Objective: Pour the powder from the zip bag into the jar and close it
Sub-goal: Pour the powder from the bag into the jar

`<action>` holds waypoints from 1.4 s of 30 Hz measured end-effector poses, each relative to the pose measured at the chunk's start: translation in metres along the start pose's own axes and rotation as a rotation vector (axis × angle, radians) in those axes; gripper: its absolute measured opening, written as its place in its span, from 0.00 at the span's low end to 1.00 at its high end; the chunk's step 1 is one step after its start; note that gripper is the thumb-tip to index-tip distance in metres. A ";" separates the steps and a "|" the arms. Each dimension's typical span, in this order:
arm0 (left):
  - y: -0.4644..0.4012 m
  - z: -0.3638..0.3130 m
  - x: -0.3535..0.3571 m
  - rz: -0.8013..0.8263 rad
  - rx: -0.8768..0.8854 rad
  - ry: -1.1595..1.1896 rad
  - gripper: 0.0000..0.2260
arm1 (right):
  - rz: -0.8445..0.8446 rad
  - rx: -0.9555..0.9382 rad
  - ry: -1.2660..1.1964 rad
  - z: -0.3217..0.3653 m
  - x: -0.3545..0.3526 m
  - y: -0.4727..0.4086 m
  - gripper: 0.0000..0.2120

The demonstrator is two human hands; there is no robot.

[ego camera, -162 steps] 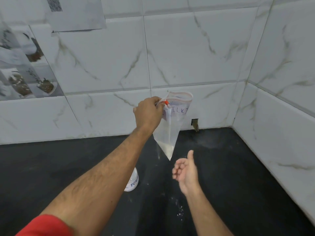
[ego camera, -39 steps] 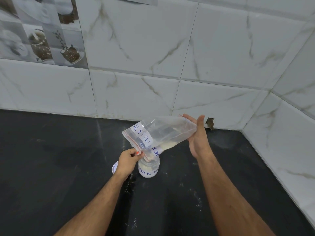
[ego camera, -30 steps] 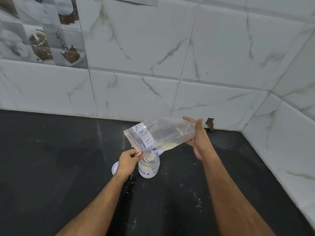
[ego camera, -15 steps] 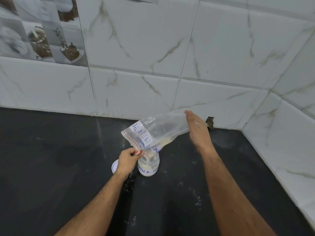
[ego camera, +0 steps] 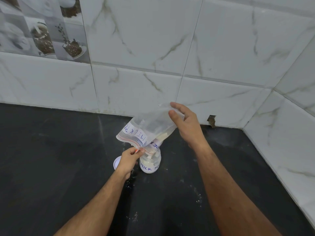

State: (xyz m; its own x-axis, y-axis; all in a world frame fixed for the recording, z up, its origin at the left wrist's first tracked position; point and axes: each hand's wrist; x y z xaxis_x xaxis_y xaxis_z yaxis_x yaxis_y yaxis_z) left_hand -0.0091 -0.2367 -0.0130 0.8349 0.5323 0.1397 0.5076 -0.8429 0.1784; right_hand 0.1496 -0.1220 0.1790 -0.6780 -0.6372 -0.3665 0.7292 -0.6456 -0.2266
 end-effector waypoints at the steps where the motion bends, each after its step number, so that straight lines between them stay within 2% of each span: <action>1: 0.000 0.000 0.000 -0.005 -0.006 0.007 0.04 | 0.022 -0.016 0.016 0.003 0.002 -0.001 0.34; 8: 0.006 -0.003 0.006 -0.006 -0.009 0.087 0.06 | 0.097 -0.044 0.097 0.018 0.013 -0.004 0.32; 14: 0.007 -0.005 0.012 -0.001 0.009 0.168 0.06 | 0.152 -0.072 0.018 0.018 0.014 0.001 0.40; 20: 0.008 -0.003 0.010 -0.017 0.046 0.203 0.06 | 0.145 -0.180 -0.131 0.008 0.014 0.001 0.57; 22: 0.009 -0.004 0.008 -0.034 0.054 0.201 0.06 | 0.040 -0.080 -0.293 -0.002 0.016 -0.001 0.63; 25: 0.010 -0.005 0.008 -0.039 0.049 0.195 0.06 | -0.050 0.209 -0.516 -0.023 0.026 0.005 0.68; 27: 0.010 -0.002 0.009 -0.022 0.045 0.178 0.06 | 0.011 0.323 -0.543 -0.040 0.035 0.011 0.62; 29: 0.011 -0.002 0.010 -0.020 0.047 0.166 0.06 | 0.057 0.344 -0.522 -0.051 0.043 0.016 0.52; 33: 0.011 -0.004 0.014 -0.049 0.051 0.167 0.05 | 0.057 0.170 -0.446 -0.056 0.046 0.016 0.23; 35: 0.010 -0.007 0.017 -0.079 0.055 0.185 0.05 | 0.039 0.141 -0.425 -0.056 0.047 0.015 0.10; 36: 0.009 -0.008 0.018 -0.089 0.049 0.195 0.05 | 0.033 0.131 -0.408 -0.056 0.047 0.014 0.07; 42: 0.008 -0.012 0.021 -0.089 -0.011 0.190 0.02 | 0.015 0.072 -0.224 -0.043 0.052 0.009 0.09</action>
State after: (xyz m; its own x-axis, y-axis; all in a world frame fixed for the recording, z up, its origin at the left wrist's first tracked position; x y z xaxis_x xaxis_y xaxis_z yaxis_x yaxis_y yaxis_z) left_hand 0.0100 -0.2315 0.0035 0.7311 0.6109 0.3038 0.5746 -0.7914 0.2088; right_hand 0.1252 -0.1428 0.1187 -0.6765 -0.7194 -0.1576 0.7364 -0.6586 -0.1545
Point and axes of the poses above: each hand's wrist, its own y-axis away from the middle knuckle, its own x-axis out of the palm, z = x × y, and after that the axes turned 9 degrees about z, right-handed
